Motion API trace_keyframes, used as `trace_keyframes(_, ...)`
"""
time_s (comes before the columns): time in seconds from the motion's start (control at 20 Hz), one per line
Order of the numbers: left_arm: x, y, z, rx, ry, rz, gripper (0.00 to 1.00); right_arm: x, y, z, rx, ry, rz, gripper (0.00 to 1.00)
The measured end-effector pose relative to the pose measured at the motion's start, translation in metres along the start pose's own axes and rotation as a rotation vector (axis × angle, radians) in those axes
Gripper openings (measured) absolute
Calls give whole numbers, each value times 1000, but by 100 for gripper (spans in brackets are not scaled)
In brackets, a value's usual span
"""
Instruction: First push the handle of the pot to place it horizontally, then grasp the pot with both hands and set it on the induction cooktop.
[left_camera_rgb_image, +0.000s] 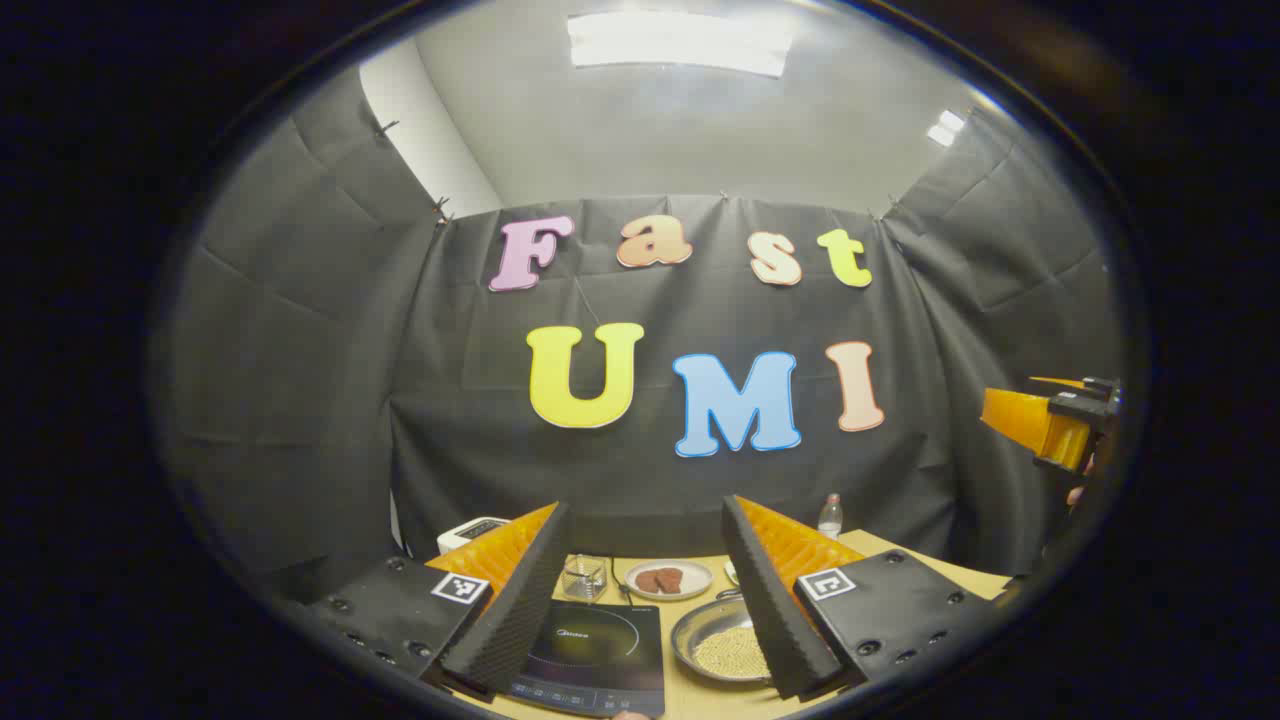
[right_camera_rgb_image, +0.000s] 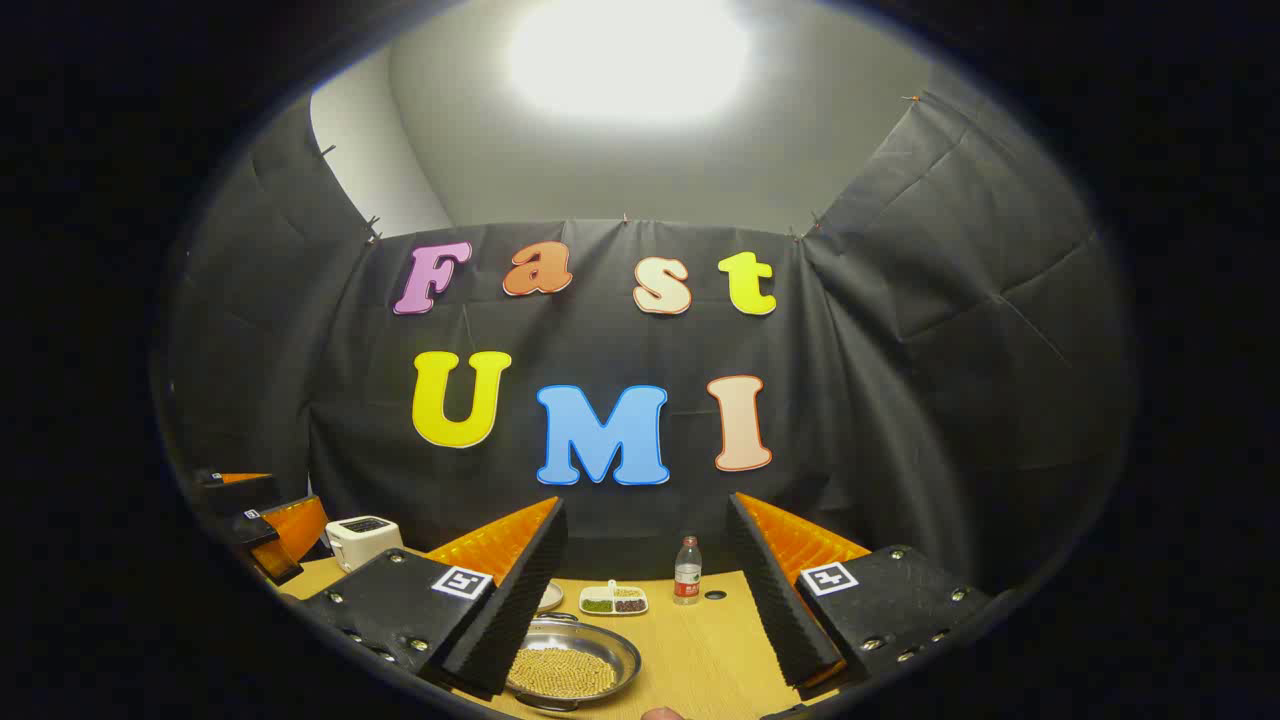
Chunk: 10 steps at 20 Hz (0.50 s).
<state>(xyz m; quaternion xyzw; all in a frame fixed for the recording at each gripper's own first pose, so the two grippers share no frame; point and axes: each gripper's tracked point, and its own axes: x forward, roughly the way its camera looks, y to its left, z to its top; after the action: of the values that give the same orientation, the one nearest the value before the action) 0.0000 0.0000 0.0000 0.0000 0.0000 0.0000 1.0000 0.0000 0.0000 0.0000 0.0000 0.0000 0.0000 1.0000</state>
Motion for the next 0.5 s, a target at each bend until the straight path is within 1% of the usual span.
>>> trace_keyframes(0.1,4,1,3,6,-9,6,99,3,1,1,0,-5,7,96)
trace_keyframes(0.35,6,1,6,11,-23,24,99,6,3,0,5,-3,30,96)
trace_keyframes(0.4,6,1,8,16,-23,26,96,7,4,0,3,-3,33,96)
trace_keyframes(0.45,5,1,7,22,-23,26,96,7,2,-1,0,-4,34,96)
trace_keyframes(0.5,5,0,7,25,-22,27,99,7,2,-1,-2,-4,35,96)
